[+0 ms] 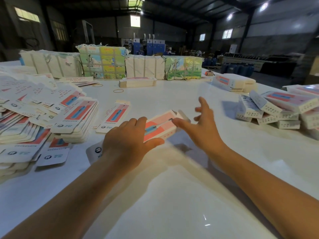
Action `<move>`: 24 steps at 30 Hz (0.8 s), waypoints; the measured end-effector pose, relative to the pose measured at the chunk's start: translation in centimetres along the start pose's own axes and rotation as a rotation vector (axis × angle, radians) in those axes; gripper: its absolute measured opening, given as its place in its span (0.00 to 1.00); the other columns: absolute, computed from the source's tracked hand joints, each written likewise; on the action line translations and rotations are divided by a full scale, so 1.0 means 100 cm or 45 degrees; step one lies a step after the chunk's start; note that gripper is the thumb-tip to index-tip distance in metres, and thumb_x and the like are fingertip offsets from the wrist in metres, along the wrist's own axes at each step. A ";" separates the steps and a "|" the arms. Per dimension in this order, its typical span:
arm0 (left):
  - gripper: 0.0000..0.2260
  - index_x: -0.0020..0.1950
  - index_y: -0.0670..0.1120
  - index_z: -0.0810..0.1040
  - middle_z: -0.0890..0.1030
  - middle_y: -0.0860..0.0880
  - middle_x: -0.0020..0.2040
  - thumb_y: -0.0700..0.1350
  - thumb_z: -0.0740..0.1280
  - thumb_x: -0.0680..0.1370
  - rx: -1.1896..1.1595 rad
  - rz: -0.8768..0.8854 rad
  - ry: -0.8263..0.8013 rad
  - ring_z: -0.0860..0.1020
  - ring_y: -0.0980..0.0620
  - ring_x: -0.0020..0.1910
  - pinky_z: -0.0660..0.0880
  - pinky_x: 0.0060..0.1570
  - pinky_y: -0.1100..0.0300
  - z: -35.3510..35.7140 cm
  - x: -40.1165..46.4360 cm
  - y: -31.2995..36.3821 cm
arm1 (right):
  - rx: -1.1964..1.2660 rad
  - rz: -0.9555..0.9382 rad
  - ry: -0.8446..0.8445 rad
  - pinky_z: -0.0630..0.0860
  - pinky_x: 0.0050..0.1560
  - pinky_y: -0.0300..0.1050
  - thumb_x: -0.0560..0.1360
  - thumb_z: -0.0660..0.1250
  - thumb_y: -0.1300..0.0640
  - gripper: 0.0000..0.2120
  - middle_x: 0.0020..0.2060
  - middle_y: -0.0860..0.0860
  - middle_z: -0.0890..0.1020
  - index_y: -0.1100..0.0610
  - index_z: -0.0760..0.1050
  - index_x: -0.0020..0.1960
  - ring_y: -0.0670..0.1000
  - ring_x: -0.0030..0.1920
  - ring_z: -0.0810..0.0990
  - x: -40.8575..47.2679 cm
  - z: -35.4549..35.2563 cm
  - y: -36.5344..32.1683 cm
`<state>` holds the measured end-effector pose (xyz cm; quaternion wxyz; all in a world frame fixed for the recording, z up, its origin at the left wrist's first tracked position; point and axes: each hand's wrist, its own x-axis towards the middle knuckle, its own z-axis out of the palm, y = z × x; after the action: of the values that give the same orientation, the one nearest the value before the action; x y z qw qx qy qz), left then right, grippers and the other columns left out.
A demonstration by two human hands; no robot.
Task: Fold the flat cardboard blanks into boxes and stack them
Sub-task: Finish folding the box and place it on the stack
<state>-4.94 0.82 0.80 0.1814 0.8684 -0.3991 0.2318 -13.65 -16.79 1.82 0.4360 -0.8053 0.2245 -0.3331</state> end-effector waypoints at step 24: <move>0.27 0.50 0.36 0.80 0.81 0.41 0.36 0.58 0.66 0.65 0.029 0.199 0.212 0.78 0.44 0.27 0.71 0.26 0.59 -0.008 -0.007 0.017 | 0.690 0.104 -0.264 0.81 0.36 0.45 0.78 0.51 0.66 0.25 0.35 0.50 0.85 0.51 0.83 0.37 0.51 0.40 0.85 -0.006 0.005 -0.005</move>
<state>-6.88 0.64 1.28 0.1853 0.8143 -0.4465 0.3212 -13.61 -15.85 1.85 0.6688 -0.6796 0.1140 -0.2790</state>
